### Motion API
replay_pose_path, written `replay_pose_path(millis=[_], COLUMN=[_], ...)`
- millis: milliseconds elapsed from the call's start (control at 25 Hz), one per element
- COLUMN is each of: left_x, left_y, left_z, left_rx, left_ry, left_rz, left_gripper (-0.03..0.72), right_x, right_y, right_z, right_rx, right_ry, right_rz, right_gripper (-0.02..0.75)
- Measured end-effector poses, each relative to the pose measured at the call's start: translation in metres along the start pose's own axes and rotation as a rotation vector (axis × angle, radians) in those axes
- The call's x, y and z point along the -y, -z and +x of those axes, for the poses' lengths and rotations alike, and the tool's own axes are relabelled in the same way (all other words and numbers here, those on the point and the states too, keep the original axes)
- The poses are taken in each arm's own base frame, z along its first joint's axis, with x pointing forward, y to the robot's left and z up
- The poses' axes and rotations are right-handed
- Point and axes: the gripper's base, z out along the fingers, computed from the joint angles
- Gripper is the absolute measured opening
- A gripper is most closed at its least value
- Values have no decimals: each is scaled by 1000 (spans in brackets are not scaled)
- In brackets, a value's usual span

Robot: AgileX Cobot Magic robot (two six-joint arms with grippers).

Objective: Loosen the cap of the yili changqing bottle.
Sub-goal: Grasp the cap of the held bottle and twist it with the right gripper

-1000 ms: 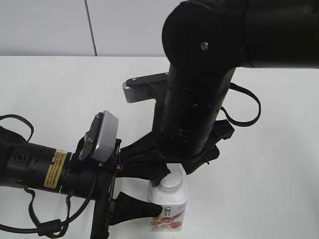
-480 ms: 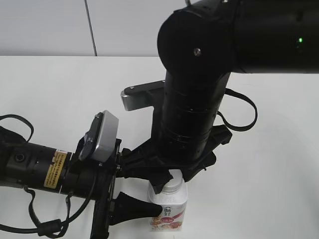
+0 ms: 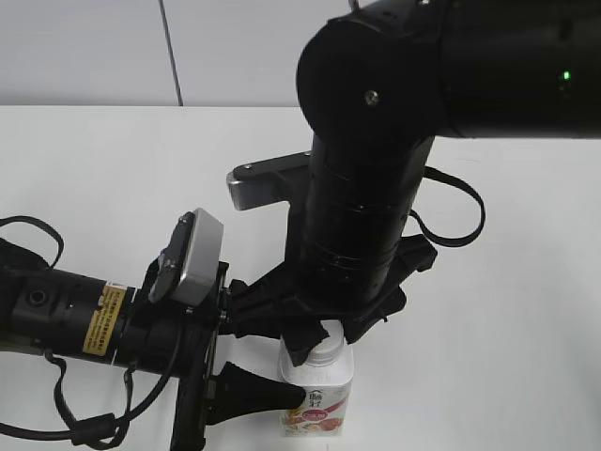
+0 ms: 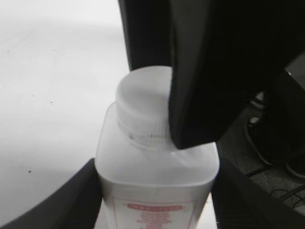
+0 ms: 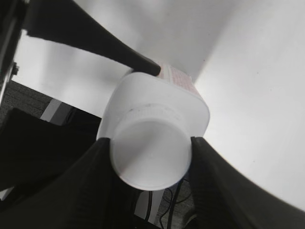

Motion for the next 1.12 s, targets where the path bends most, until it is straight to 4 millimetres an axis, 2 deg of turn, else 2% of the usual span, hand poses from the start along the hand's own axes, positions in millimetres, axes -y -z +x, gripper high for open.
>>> replay_pose_path(millis=[160, 320, 480, 680, 800, 960, 1120], left_x=[0, 0, 0, 1, 1, 1, 1], left_y=[0, 0, 0, 0, 0, 0, 0], left_z=[0, 0, 0, 0, 0, 0, 0], left_rx=[1, 0, -1, -3, -4, -4, -4], left_ry=[1, -2, -11, -18, -21, -23, -25], left_rz=[-2, 0, 3, 7, 9, 10, 11], left_gripper=[430, 430, 430, 430, 430, 430, 430], right_x=[0, 0, 1, 1, 2, 2, 2], right_y=[0, 0, 0, 0, 0, 0, 0], right_z=[0, 1, 1, 2, 2, 2, 1], right_rx=[0, -9, -15, -24, -25, -25, -25], right_ry=[45, 174, 398, 795, 975, 1116, 1165], right_rz=[0, 3, 4, 7, 8, 7, 7], right_gripper=[398, 398, 397, 397, 397, 397, 397])
